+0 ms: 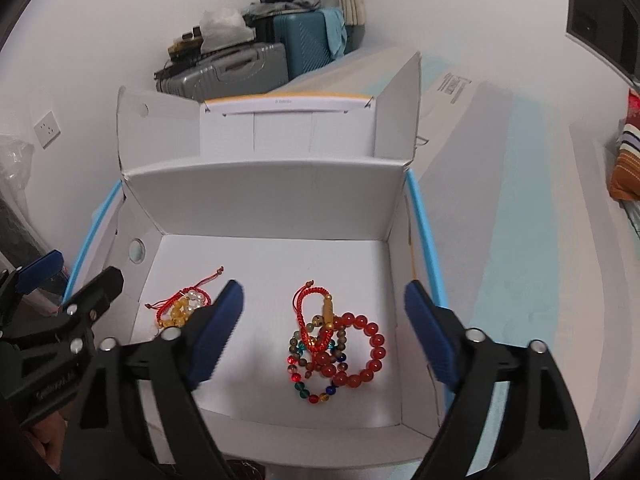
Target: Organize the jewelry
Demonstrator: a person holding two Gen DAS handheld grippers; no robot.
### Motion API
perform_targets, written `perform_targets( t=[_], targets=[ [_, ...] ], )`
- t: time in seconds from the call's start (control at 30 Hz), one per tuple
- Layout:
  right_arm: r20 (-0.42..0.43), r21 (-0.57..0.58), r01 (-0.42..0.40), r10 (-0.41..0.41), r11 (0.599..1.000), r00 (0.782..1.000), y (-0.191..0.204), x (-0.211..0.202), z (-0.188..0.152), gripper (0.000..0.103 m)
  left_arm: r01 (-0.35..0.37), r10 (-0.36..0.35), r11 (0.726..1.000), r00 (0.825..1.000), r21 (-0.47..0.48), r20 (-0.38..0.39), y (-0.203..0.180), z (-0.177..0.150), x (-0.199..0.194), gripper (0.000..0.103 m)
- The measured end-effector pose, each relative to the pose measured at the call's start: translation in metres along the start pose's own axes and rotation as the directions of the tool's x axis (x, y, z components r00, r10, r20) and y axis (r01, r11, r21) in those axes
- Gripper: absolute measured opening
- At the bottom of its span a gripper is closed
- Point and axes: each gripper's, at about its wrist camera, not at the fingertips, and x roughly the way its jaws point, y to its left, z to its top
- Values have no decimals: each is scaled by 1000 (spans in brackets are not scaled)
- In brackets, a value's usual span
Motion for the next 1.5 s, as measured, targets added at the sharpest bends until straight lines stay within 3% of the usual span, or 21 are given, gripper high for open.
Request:
perform_targets(
  t=[0.3, 0.9, 1.5],
  targets=[
    [52, 17, 45, -46, 999, 998, -13, -34, -25, 94, 2, -1, 1000, 999, -30, 34, 7, -14, -26, 97],
    [89, 18, 60, -61, 998, 994, -8, -92, -97, 94, 19, -18, 999, 1000, -30, 25, 17, -83, -69, 97],
    [87, 15, 77, -78, 997, 993, -5, -92, -100, 94, 20, -19, 1000, 999, -18, 36, 16, -88, -71, 97]
  ],
)
